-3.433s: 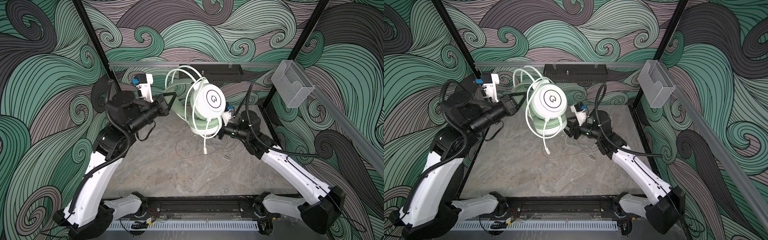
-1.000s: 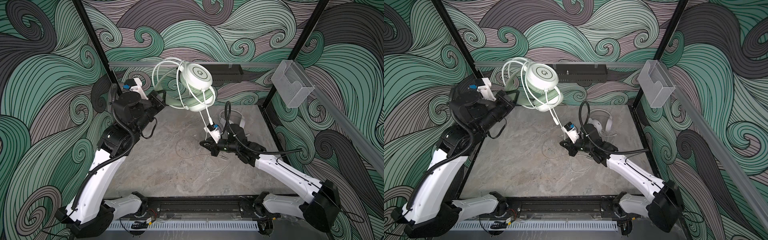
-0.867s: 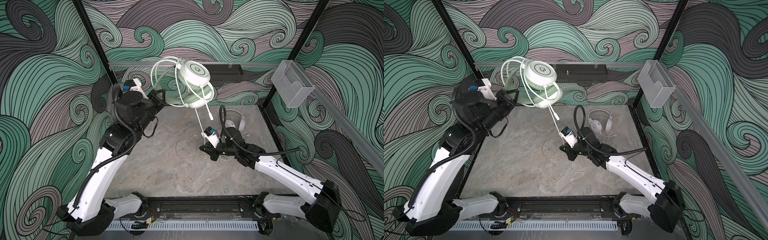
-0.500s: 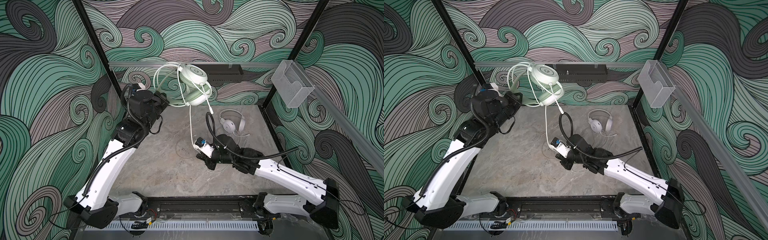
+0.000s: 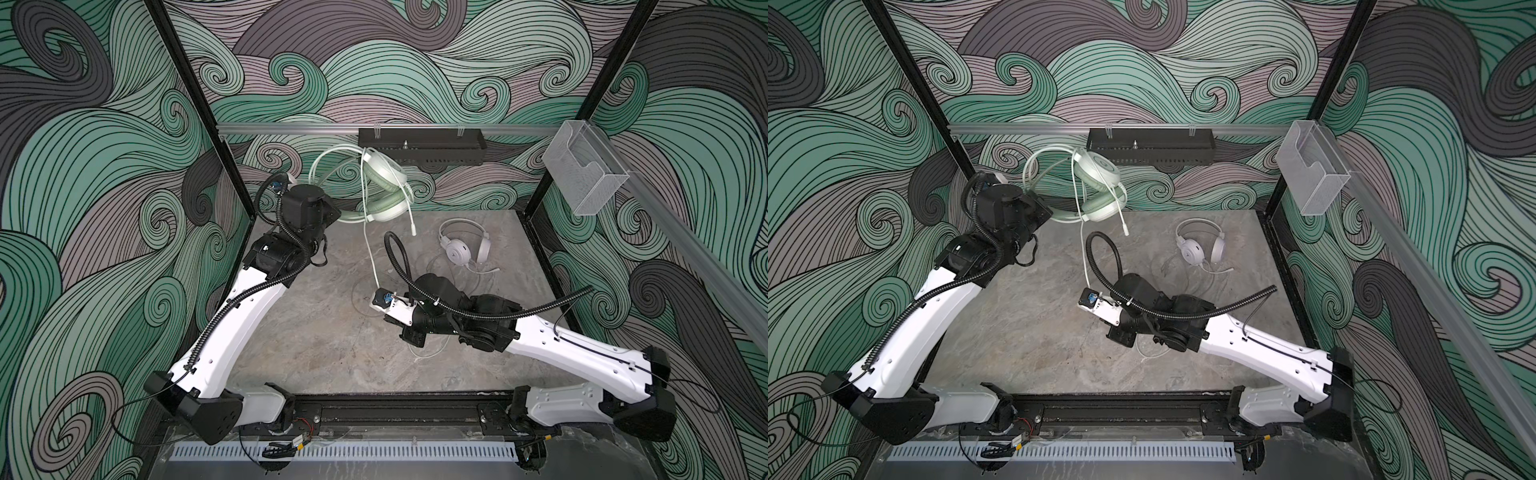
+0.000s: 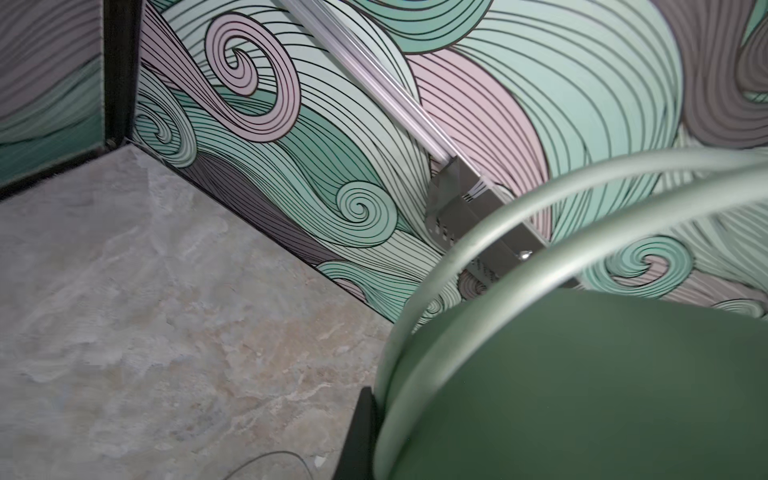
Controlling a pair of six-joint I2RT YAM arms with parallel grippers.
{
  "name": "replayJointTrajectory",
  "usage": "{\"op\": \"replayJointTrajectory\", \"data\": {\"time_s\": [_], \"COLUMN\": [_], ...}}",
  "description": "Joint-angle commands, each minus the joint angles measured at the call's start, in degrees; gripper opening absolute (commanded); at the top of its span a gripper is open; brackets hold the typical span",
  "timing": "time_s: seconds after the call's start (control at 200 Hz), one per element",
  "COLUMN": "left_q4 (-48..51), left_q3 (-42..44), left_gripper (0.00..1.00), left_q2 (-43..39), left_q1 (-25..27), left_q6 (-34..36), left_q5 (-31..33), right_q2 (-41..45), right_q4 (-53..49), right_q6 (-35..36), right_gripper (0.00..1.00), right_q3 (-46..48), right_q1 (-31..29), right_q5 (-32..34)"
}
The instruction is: Wrap the headphones
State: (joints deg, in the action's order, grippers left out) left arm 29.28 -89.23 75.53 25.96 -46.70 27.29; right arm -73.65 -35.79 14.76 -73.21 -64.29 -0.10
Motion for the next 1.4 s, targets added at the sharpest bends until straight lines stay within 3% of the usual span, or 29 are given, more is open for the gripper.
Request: {"op": "replayJointTrajectory", "data": {"time_s": [0.0, 0.345, 0.695, 0.946, 1.396], "left_q4": [-3.83, -3.53, -1.27, -1.21, -0.18], "left_q3": [1.74, 8.87, 13.60, 18.25, 20.06], "left_gripper": [0.00, 0.00, 0.00, 0.00, 0.00], "left_q2": [-0.98, -0.26, -3.01, -7.41, -13.83], "left_q1": [-0.19, 3.01, 7.18, 7.27, 7.37], "left_q6": [6.46, 14.61, 28.36, 34.01, 36.60], "left_q5": [5.67, 9.34, 11.43, 7.50, -9.63], "right_q2": [0.16, -3.02, -5.89, -6.41, -8.00], "right_q4": [-3.92, -10.13, -16.48, -18.22, -17.18], "right_q6": [0.65, 1.64, 6.03, 9.14, 9.05], "right_gripper": [0.00, 0.00, 0.00, 0.00, 0.00], "right_q3": [-2.72, -11.00, -20.63, -24.43, -26.97], "right_q1": [-0.18, -0.14, 2.15, 6.99, 17.13], "right_q5": [1.84, 2.73, 9.74, 11.53, 10.02]}}
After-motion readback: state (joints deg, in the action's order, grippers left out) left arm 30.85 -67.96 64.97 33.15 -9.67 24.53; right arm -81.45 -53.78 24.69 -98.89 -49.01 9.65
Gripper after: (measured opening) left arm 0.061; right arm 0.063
